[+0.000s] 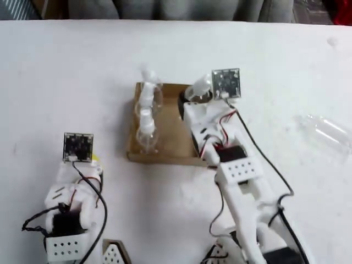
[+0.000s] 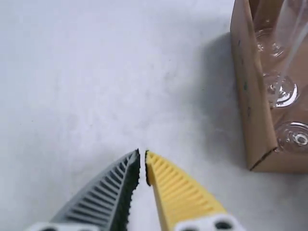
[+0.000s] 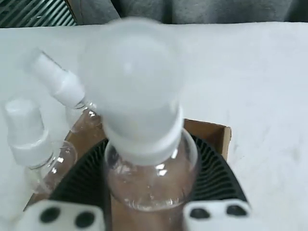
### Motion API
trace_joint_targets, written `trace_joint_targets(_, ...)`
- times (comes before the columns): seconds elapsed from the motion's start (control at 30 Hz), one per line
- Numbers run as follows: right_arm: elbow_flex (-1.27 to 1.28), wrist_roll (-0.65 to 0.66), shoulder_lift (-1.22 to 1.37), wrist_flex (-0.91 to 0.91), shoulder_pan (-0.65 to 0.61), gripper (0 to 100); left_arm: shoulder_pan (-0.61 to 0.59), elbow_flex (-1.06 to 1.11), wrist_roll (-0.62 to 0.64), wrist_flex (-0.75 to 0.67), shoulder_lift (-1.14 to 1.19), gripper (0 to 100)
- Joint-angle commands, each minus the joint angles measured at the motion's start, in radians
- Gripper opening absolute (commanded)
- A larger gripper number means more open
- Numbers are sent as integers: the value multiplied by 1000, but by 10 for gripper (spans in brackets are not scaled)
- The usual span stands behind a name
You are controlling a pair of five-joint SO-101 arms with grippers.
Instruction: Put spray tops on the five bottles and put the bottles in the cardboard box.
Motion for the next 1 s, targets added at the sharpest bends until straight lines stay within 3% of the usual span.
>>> trace_joint_targets(0.0,-121,-5,71,-27,28,16,-10,-2,-11,-28,-10,20)
trace_joint_targets(0.5,-324,-3,380,-30,41,16,-10,-2,-12,-28,-7,20)
trace_joint_targets(0.97,-333,-2,535,-214,68,16,-10,-2,-12,-28,-7,20)
